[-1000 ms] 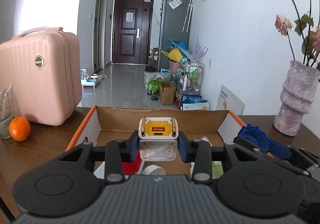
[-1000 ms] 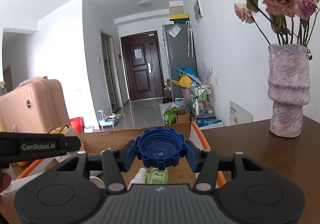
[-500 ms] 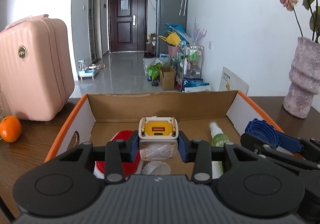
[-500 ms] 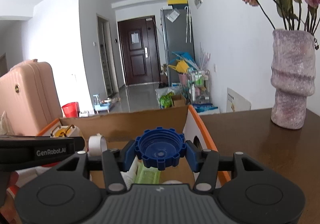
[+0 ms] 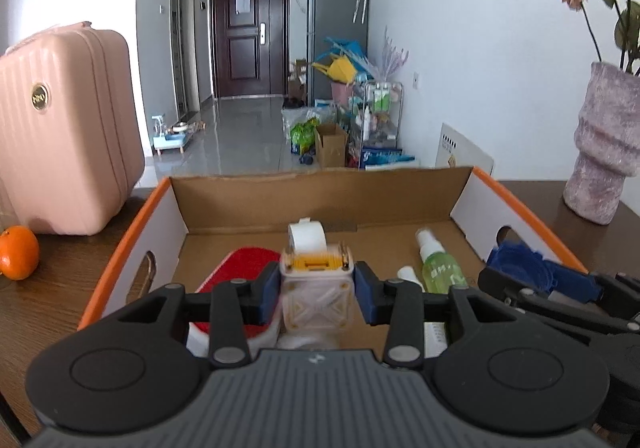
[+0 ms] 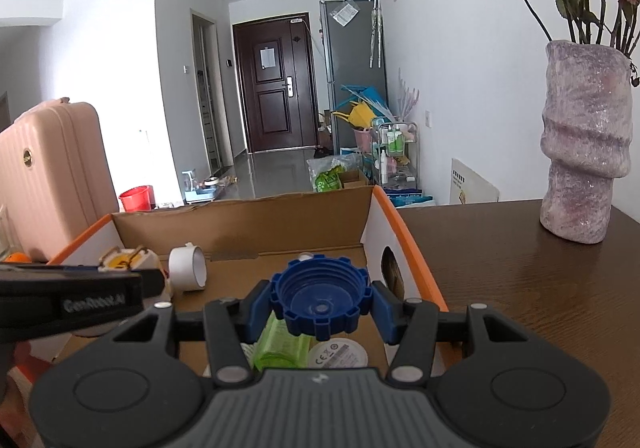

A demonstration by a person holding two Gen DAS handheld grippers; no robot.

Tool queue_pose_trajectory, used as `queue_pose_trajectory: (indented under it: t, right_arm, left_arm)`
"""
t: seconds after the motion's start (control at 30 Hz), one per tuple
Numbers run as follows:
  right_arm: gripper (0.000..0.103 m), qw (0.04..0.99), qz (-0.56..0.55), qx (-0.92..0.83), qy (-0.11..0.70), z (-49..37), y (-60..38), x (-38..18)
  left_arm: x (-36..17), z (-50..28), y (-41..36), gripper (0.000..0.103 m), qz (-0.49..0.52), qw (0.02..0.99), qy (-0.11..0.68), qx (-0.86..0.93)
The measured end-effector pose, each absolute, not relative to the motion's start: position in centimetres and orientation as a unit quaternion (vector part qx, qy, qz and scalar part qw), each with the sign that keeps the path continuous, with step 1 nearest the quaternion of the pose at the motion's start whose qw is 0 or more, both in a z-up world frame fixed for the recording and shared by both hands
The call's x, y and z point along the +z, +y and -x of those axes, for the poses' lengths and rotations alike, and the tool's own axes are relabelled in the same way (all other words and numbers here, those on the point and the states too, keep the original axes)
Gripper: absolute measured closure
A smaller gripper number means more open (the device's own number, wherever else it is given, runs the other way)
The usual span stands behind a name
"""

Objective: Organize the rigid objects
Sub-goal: 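Open the left tool to drop the charger while the right tool releases the blue cap, then withdraw both tools from the box back over the table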

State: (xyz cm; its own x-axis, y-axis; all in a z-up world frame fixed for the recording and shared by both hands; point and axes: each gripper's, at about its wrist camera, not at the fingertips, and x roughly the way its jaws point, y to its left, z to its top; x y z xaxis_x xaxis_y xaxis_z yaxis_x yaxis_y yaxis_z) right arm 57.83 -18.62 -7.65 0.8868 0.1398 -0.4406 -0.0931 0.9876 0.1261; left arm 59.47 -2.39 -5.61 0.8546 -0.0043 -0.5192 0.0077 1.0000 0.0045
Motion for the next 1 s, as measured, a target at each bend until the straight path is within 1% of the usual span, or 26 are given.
queue_pose_trajectory:
  t: [0.03, 0.07, 0.1, 0.13, 0.2, 0.27, 0.4, 0.43, 0.87, 1.0]
  right_arm:
    - [0.050, 0.970, -0.051, 0.059, 0.229, -57.8, -18.7, -7.6]
    - [0.048, 0.971, -0.052, 0.059, 0.228, -57.8, -18.7, -7.6]
    - [0.042, 0.971, -0.052, 0.057, 0.226, -57.7, -18.7, -7.5]
    - [0.039, 0.972, -0.052, 0.054, 0.222, -57.6, -18.8, -7.4]
    - [0.022, 0.974, -0.053, 0.049, 0.215, -57.4, -18.9, -7.3]
    - [0.015, 0.975, -0.056, 0.051, 0.207, -57.2, -19.0, -7.1]
    - [0.002, 0.975, -0.059, 0.063, 0.203, -57.0, -19.0, -6.9]
    - [0.000, 0.975, -0.059, 0.065, 0.202, -57.0, -19.0, -6.9]
    - [0.000, 0.979, -0.064, 0.057, 0.184, -56.1, -19.0, -6.3]
    - [0.000, 0.981, -0.064, 0.057, 0.172, -55.4, -18.9, -5.6]
  left_arm:
    - [-5.4, -59.3, -2.4, 0.055, -0.003, 0.964, 0.264, -0.003]
    - [-5.2, -59.1, -2.5, 0.047, -0.004, 0.966, 0.259, -0.003]
    - [-5.0, -58.9, -2.5, 0.037, -0.007, 0.968, 0.252, 0.001]
    - [-4.8, -58.7, -2.5, 0.032, -0.008, 0.969, 0.246, 0.006]
    - [-4.3, -58.2, -2.3, 0.011, -0.007, 0.973, 0.231, 0.016]
    - [-3.7, -57.7, -2.0, 0.000, -0.003, 0.976, 0.216, 0.021]
    - [-3.2, -57.1, -1.6, 0.000, 0.000, 0.978, 0.205, 0.029]
    - [-3.1, -57.1, -1.5, 0.000, 0.000, 0.978, 0.206, 0.032]
    - [-2.5, -56.4, -0.9, 0.000, 0.021, 0.978, 0.204, 0.030]
    - [-2.1, -55.5, -0.8, 0.000, 0.023, 0.981, 0.192, 0.027]
